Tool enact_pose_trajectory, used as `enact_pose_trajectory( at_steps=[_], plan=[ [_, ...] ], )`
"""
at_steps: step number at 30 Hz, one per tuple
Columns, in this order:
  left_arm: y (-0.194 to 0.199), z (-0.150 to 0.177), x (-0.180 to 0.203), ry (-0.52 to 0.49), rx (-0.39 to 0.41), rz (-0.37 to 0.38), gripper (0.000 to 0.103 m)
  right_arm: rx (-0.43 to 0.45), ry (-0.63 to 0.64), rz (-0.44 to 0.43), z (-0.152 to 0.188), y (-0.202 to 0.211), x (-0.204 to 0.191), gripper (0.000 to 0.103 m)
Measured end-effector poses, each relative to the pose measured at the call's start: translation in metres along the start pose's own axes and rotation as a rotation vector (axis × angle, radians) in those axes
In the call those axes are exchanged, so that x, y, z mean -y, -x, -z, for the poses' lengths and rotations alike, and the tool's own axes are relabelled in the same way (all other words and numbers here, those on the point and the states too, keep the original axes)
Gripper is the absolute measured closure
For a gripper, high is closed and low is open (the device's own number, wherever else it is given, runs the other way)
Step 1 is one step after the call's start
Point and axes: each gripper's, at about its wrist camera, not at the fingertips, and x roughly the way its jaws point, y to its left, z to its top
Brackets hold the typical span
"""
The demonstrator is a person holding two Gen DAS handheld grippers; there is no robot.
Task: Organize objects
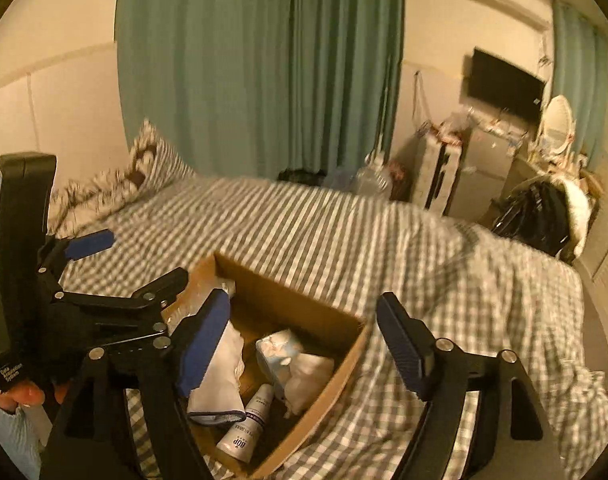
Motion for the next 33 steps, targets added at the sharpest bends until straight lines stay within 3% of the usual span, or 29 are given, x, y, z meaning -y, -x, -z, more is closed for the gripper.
enact_pose_trajectory(
  at_steps=[11,17,21,28,33],
  plan=[
    [0.11,-0.02,0.008,0.012,0.154,-0.007,0.0,0.152,-0.033,0.084,-0.015,0.113,-0.011,0.01],
    [0.15,-0.013,0.001,0.034,0.209,-0.01,0.0,0.205,-0.062,0.111,-0.015,0.152,-0.013,0.002],
    [0.166,0.001,-0.007,0.071,0.235,-0.008,0.0,0.229,-0.094,0.132,0.004,0.169,-0.015,0.0],
    [0.175,0.037,-0.015,0.131,0.248,-0.02,0.0,0.2,-0.108,0.12,0.047,0.151,-0.02,0.0],
    [0.164,0.064,-0.011,0.096,0.238,-0.066,0.0,0.136,-0.098,0.108,0.068,0.121,-0.022,0.0]
  ],
)
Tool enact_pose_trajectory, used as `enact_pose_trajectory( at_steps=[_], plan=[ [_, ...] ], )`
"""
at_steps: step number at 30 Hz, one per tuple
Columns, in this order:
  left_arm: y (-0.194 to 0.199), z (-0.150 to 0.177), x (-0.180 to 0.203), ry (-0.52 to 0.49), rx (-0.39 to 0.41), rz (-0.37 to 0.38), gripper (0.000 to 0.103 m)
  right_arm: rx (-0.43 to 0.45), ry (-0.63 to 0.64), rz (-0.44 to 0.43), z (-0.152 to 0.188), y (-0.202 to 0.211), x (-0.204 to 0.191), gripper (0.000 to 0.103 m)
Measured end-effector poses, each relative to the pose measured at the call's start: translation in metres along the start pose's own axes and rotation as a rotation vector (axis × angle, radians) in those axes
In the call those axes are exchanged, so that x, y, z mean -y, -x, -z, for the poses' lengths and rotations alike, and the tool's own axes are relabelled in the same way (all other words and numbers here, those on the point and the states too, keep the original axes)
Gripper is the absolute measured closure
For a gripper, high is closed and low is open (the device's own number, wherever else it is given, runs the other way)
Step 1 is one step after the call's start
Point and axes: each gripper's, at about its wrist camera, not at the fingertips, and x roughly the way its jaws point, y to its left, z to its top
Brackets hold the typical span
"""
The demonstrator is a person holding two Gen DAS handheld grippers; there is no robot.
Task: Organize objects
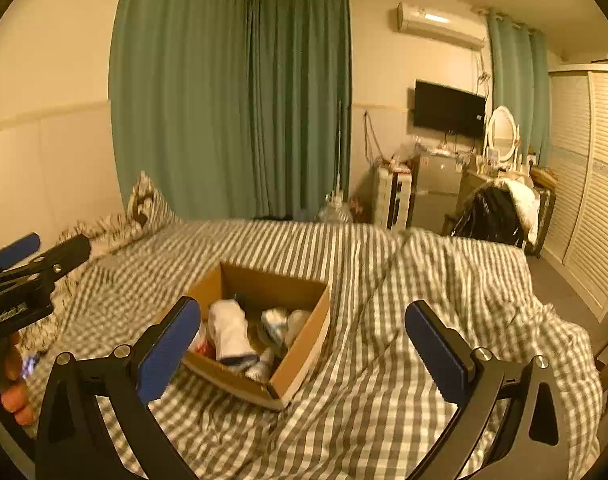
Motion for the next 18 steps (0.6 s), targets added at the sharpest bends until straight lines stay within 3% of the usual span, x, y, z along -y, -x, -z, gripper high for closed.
enact_pose_trajectory(
  at_steps=[8,18],
  plan=[
    [-0.019,0.032,-0.01,0.003,-0.055,-0.025,0.0,-0.025,0.02,0.007,0.018,-0.023,-0.004,0.0],
    [-0.028,0.047,-0.008,-0.02,-0.09,-0.035,0.0,-0.037,0.016,0.014,0.023,-0.028,-0.006,0.0]
  ],
)
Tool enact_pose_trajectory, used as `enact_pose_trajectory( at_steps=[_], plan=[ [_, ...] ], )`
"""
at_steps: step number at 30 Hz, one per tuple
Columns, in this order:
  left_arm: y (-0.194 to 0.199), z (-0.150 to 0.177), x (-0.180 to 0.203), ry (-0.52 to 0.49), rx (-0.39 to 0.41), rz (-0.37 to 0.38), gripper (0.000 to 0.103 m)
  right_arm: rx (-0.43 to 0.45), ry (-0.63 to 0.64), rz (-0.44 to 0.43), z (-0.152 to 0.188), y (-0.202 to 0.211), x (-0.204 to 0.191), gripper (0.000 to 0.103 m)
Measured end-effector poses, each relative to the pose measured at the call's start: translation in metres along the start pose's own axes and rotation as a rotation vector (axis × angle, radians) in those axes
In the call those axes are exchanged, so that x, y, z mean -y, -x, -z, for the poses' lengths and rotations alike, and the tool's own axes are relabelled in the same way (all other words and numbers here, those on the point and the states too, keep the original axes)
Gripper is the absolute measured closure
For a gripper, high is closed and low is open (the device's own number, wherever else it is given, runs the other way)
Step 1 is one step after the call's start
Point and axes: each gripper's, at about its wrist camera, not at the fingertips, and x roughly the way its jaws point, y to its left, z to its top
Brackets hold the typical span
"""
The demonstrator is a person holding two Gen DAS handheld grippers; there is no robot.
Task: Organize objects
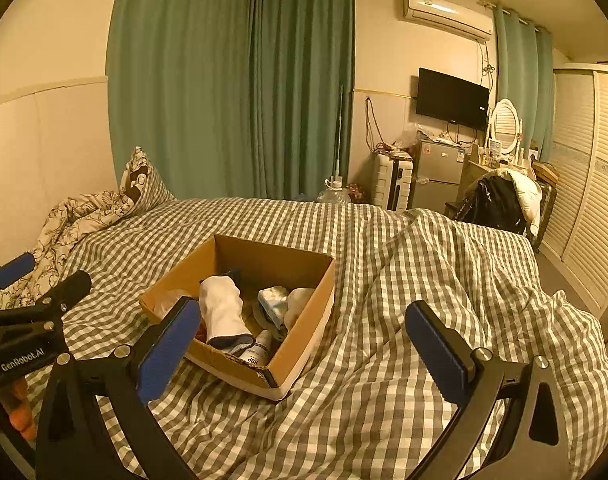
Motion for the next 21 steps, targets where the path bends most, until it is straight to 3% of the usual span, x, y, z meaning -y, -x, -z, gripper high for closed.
enact_pose_trajectory(
  at_steps=[21],
  plan=[
    [-0.004,0.005,-0.005,0.007,-0.02,-0.009,0.0,-0.029,0.036,-0.003,0.008,-0.005,-0.013,0.0]
  ],
)
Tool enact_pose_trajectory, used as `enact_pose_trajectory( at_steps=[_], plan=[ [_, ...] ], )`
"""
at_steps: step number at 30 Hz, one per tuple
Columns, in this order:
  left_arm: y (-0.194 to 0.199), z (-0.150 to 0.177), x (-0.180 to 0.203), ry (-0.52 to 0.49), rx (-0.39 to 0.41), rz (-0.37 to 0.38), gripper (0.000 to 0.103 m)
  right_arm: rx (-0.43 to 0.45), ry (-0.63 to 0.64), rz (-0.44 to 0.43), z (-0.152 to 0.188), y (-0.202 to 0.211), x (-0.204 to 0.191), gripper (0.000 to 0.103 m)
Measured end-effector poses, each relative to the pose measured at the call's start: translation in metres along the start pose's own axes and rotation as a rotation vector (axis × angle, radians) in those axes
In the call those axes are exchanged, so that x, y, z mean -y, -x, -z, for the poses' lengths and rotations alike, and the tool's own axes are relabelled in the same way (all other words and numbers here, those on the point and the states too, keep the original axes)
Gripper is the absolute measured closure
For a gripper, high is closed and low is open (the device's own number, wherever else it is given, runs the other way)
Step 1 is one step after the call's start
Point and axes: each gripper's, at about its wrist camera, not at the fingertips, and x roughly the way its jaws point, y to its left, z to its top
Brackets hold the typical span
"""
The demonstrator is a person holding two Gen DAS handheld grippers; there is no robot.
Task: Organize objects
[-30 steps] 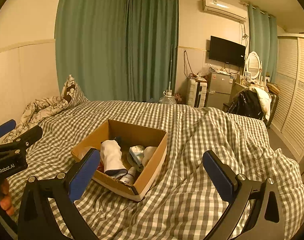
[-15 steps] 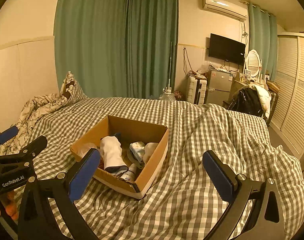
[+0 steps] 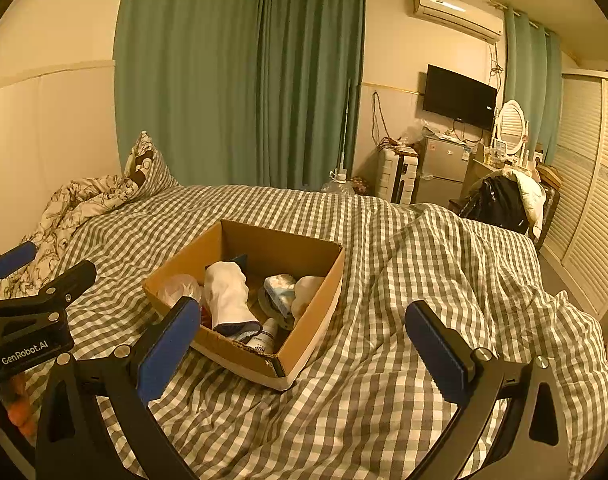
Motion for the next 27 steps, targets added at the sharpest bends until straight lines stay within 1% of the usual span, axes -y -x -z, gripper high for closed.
enact_pose_trajectory(
  at_steps=[23,27],
  plan=[
    [-0.0005,0.0027,0.0027,-0.007,-0.005,0.0,0.0,-0.006,-0.002,0.003,0.0023,-0.0009,-0.0011,0.0],
    [-0.0022,0.0045,0.0028,-0.005,-0.016,0.003,0.0,-0.006,-0.004,0.007,0.0028,-0.0009,0.0001,0.0]
  ],
)
